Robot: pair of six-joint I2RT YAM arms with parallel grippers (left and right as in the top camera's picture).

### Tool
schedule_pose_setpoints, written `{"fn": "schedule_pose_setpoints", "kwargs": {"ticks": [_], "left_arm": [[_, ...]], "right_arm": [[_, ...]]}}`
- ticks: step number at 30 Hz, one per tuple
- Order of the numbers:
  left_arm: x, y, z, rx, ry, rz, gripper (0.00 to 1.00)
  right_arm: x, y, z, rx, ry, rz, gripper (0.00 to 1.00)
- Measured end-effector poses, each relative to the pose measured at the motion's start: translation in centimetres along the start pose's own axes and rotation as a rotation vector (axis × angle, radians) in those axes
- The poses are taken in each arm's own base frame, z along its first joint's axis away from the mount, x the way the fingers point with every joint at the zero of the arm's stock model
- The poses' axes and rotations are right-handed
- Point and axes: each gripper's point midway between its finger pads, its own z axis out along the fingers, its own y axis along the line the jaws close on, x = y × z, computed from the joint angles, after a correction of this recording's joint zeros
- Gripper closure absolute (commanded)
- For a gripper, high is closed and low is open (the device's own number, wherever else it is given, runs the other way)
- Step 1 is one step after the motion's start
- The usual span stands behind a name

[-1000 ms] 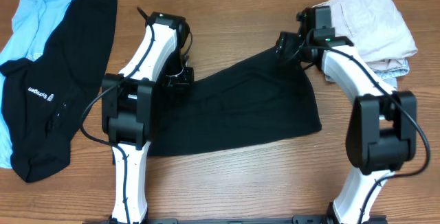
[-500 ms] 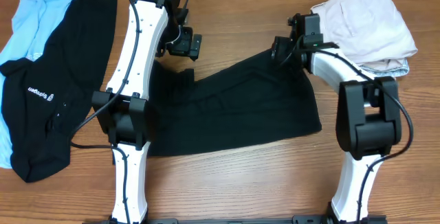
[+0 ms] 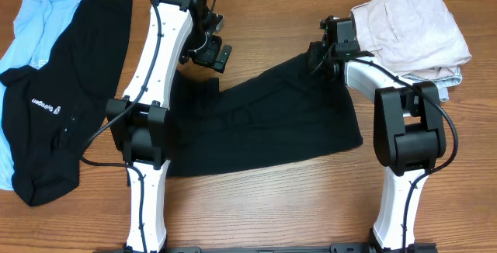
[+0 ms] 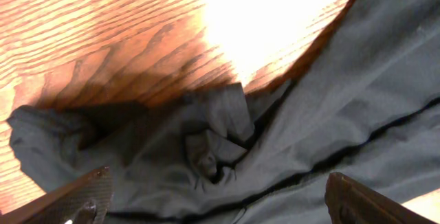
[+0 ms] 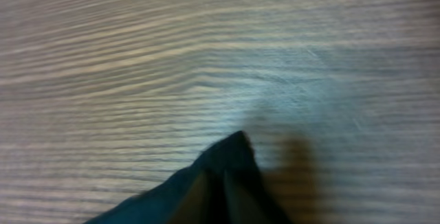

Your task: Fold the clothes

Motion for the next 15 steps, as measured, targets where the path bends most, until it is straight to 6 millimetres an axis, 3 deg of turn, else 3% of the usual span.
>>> {"fn": "schedule_pose_setpoints", "kwargs": {"ticks": [15], "left_arm": [[0.5,0.1,2.8,0.011,0.038,-0.001,0.0]], "right_arm": [[0.4,-2.3,-1.6,0.089,0.138,0.044,0.96]]}}
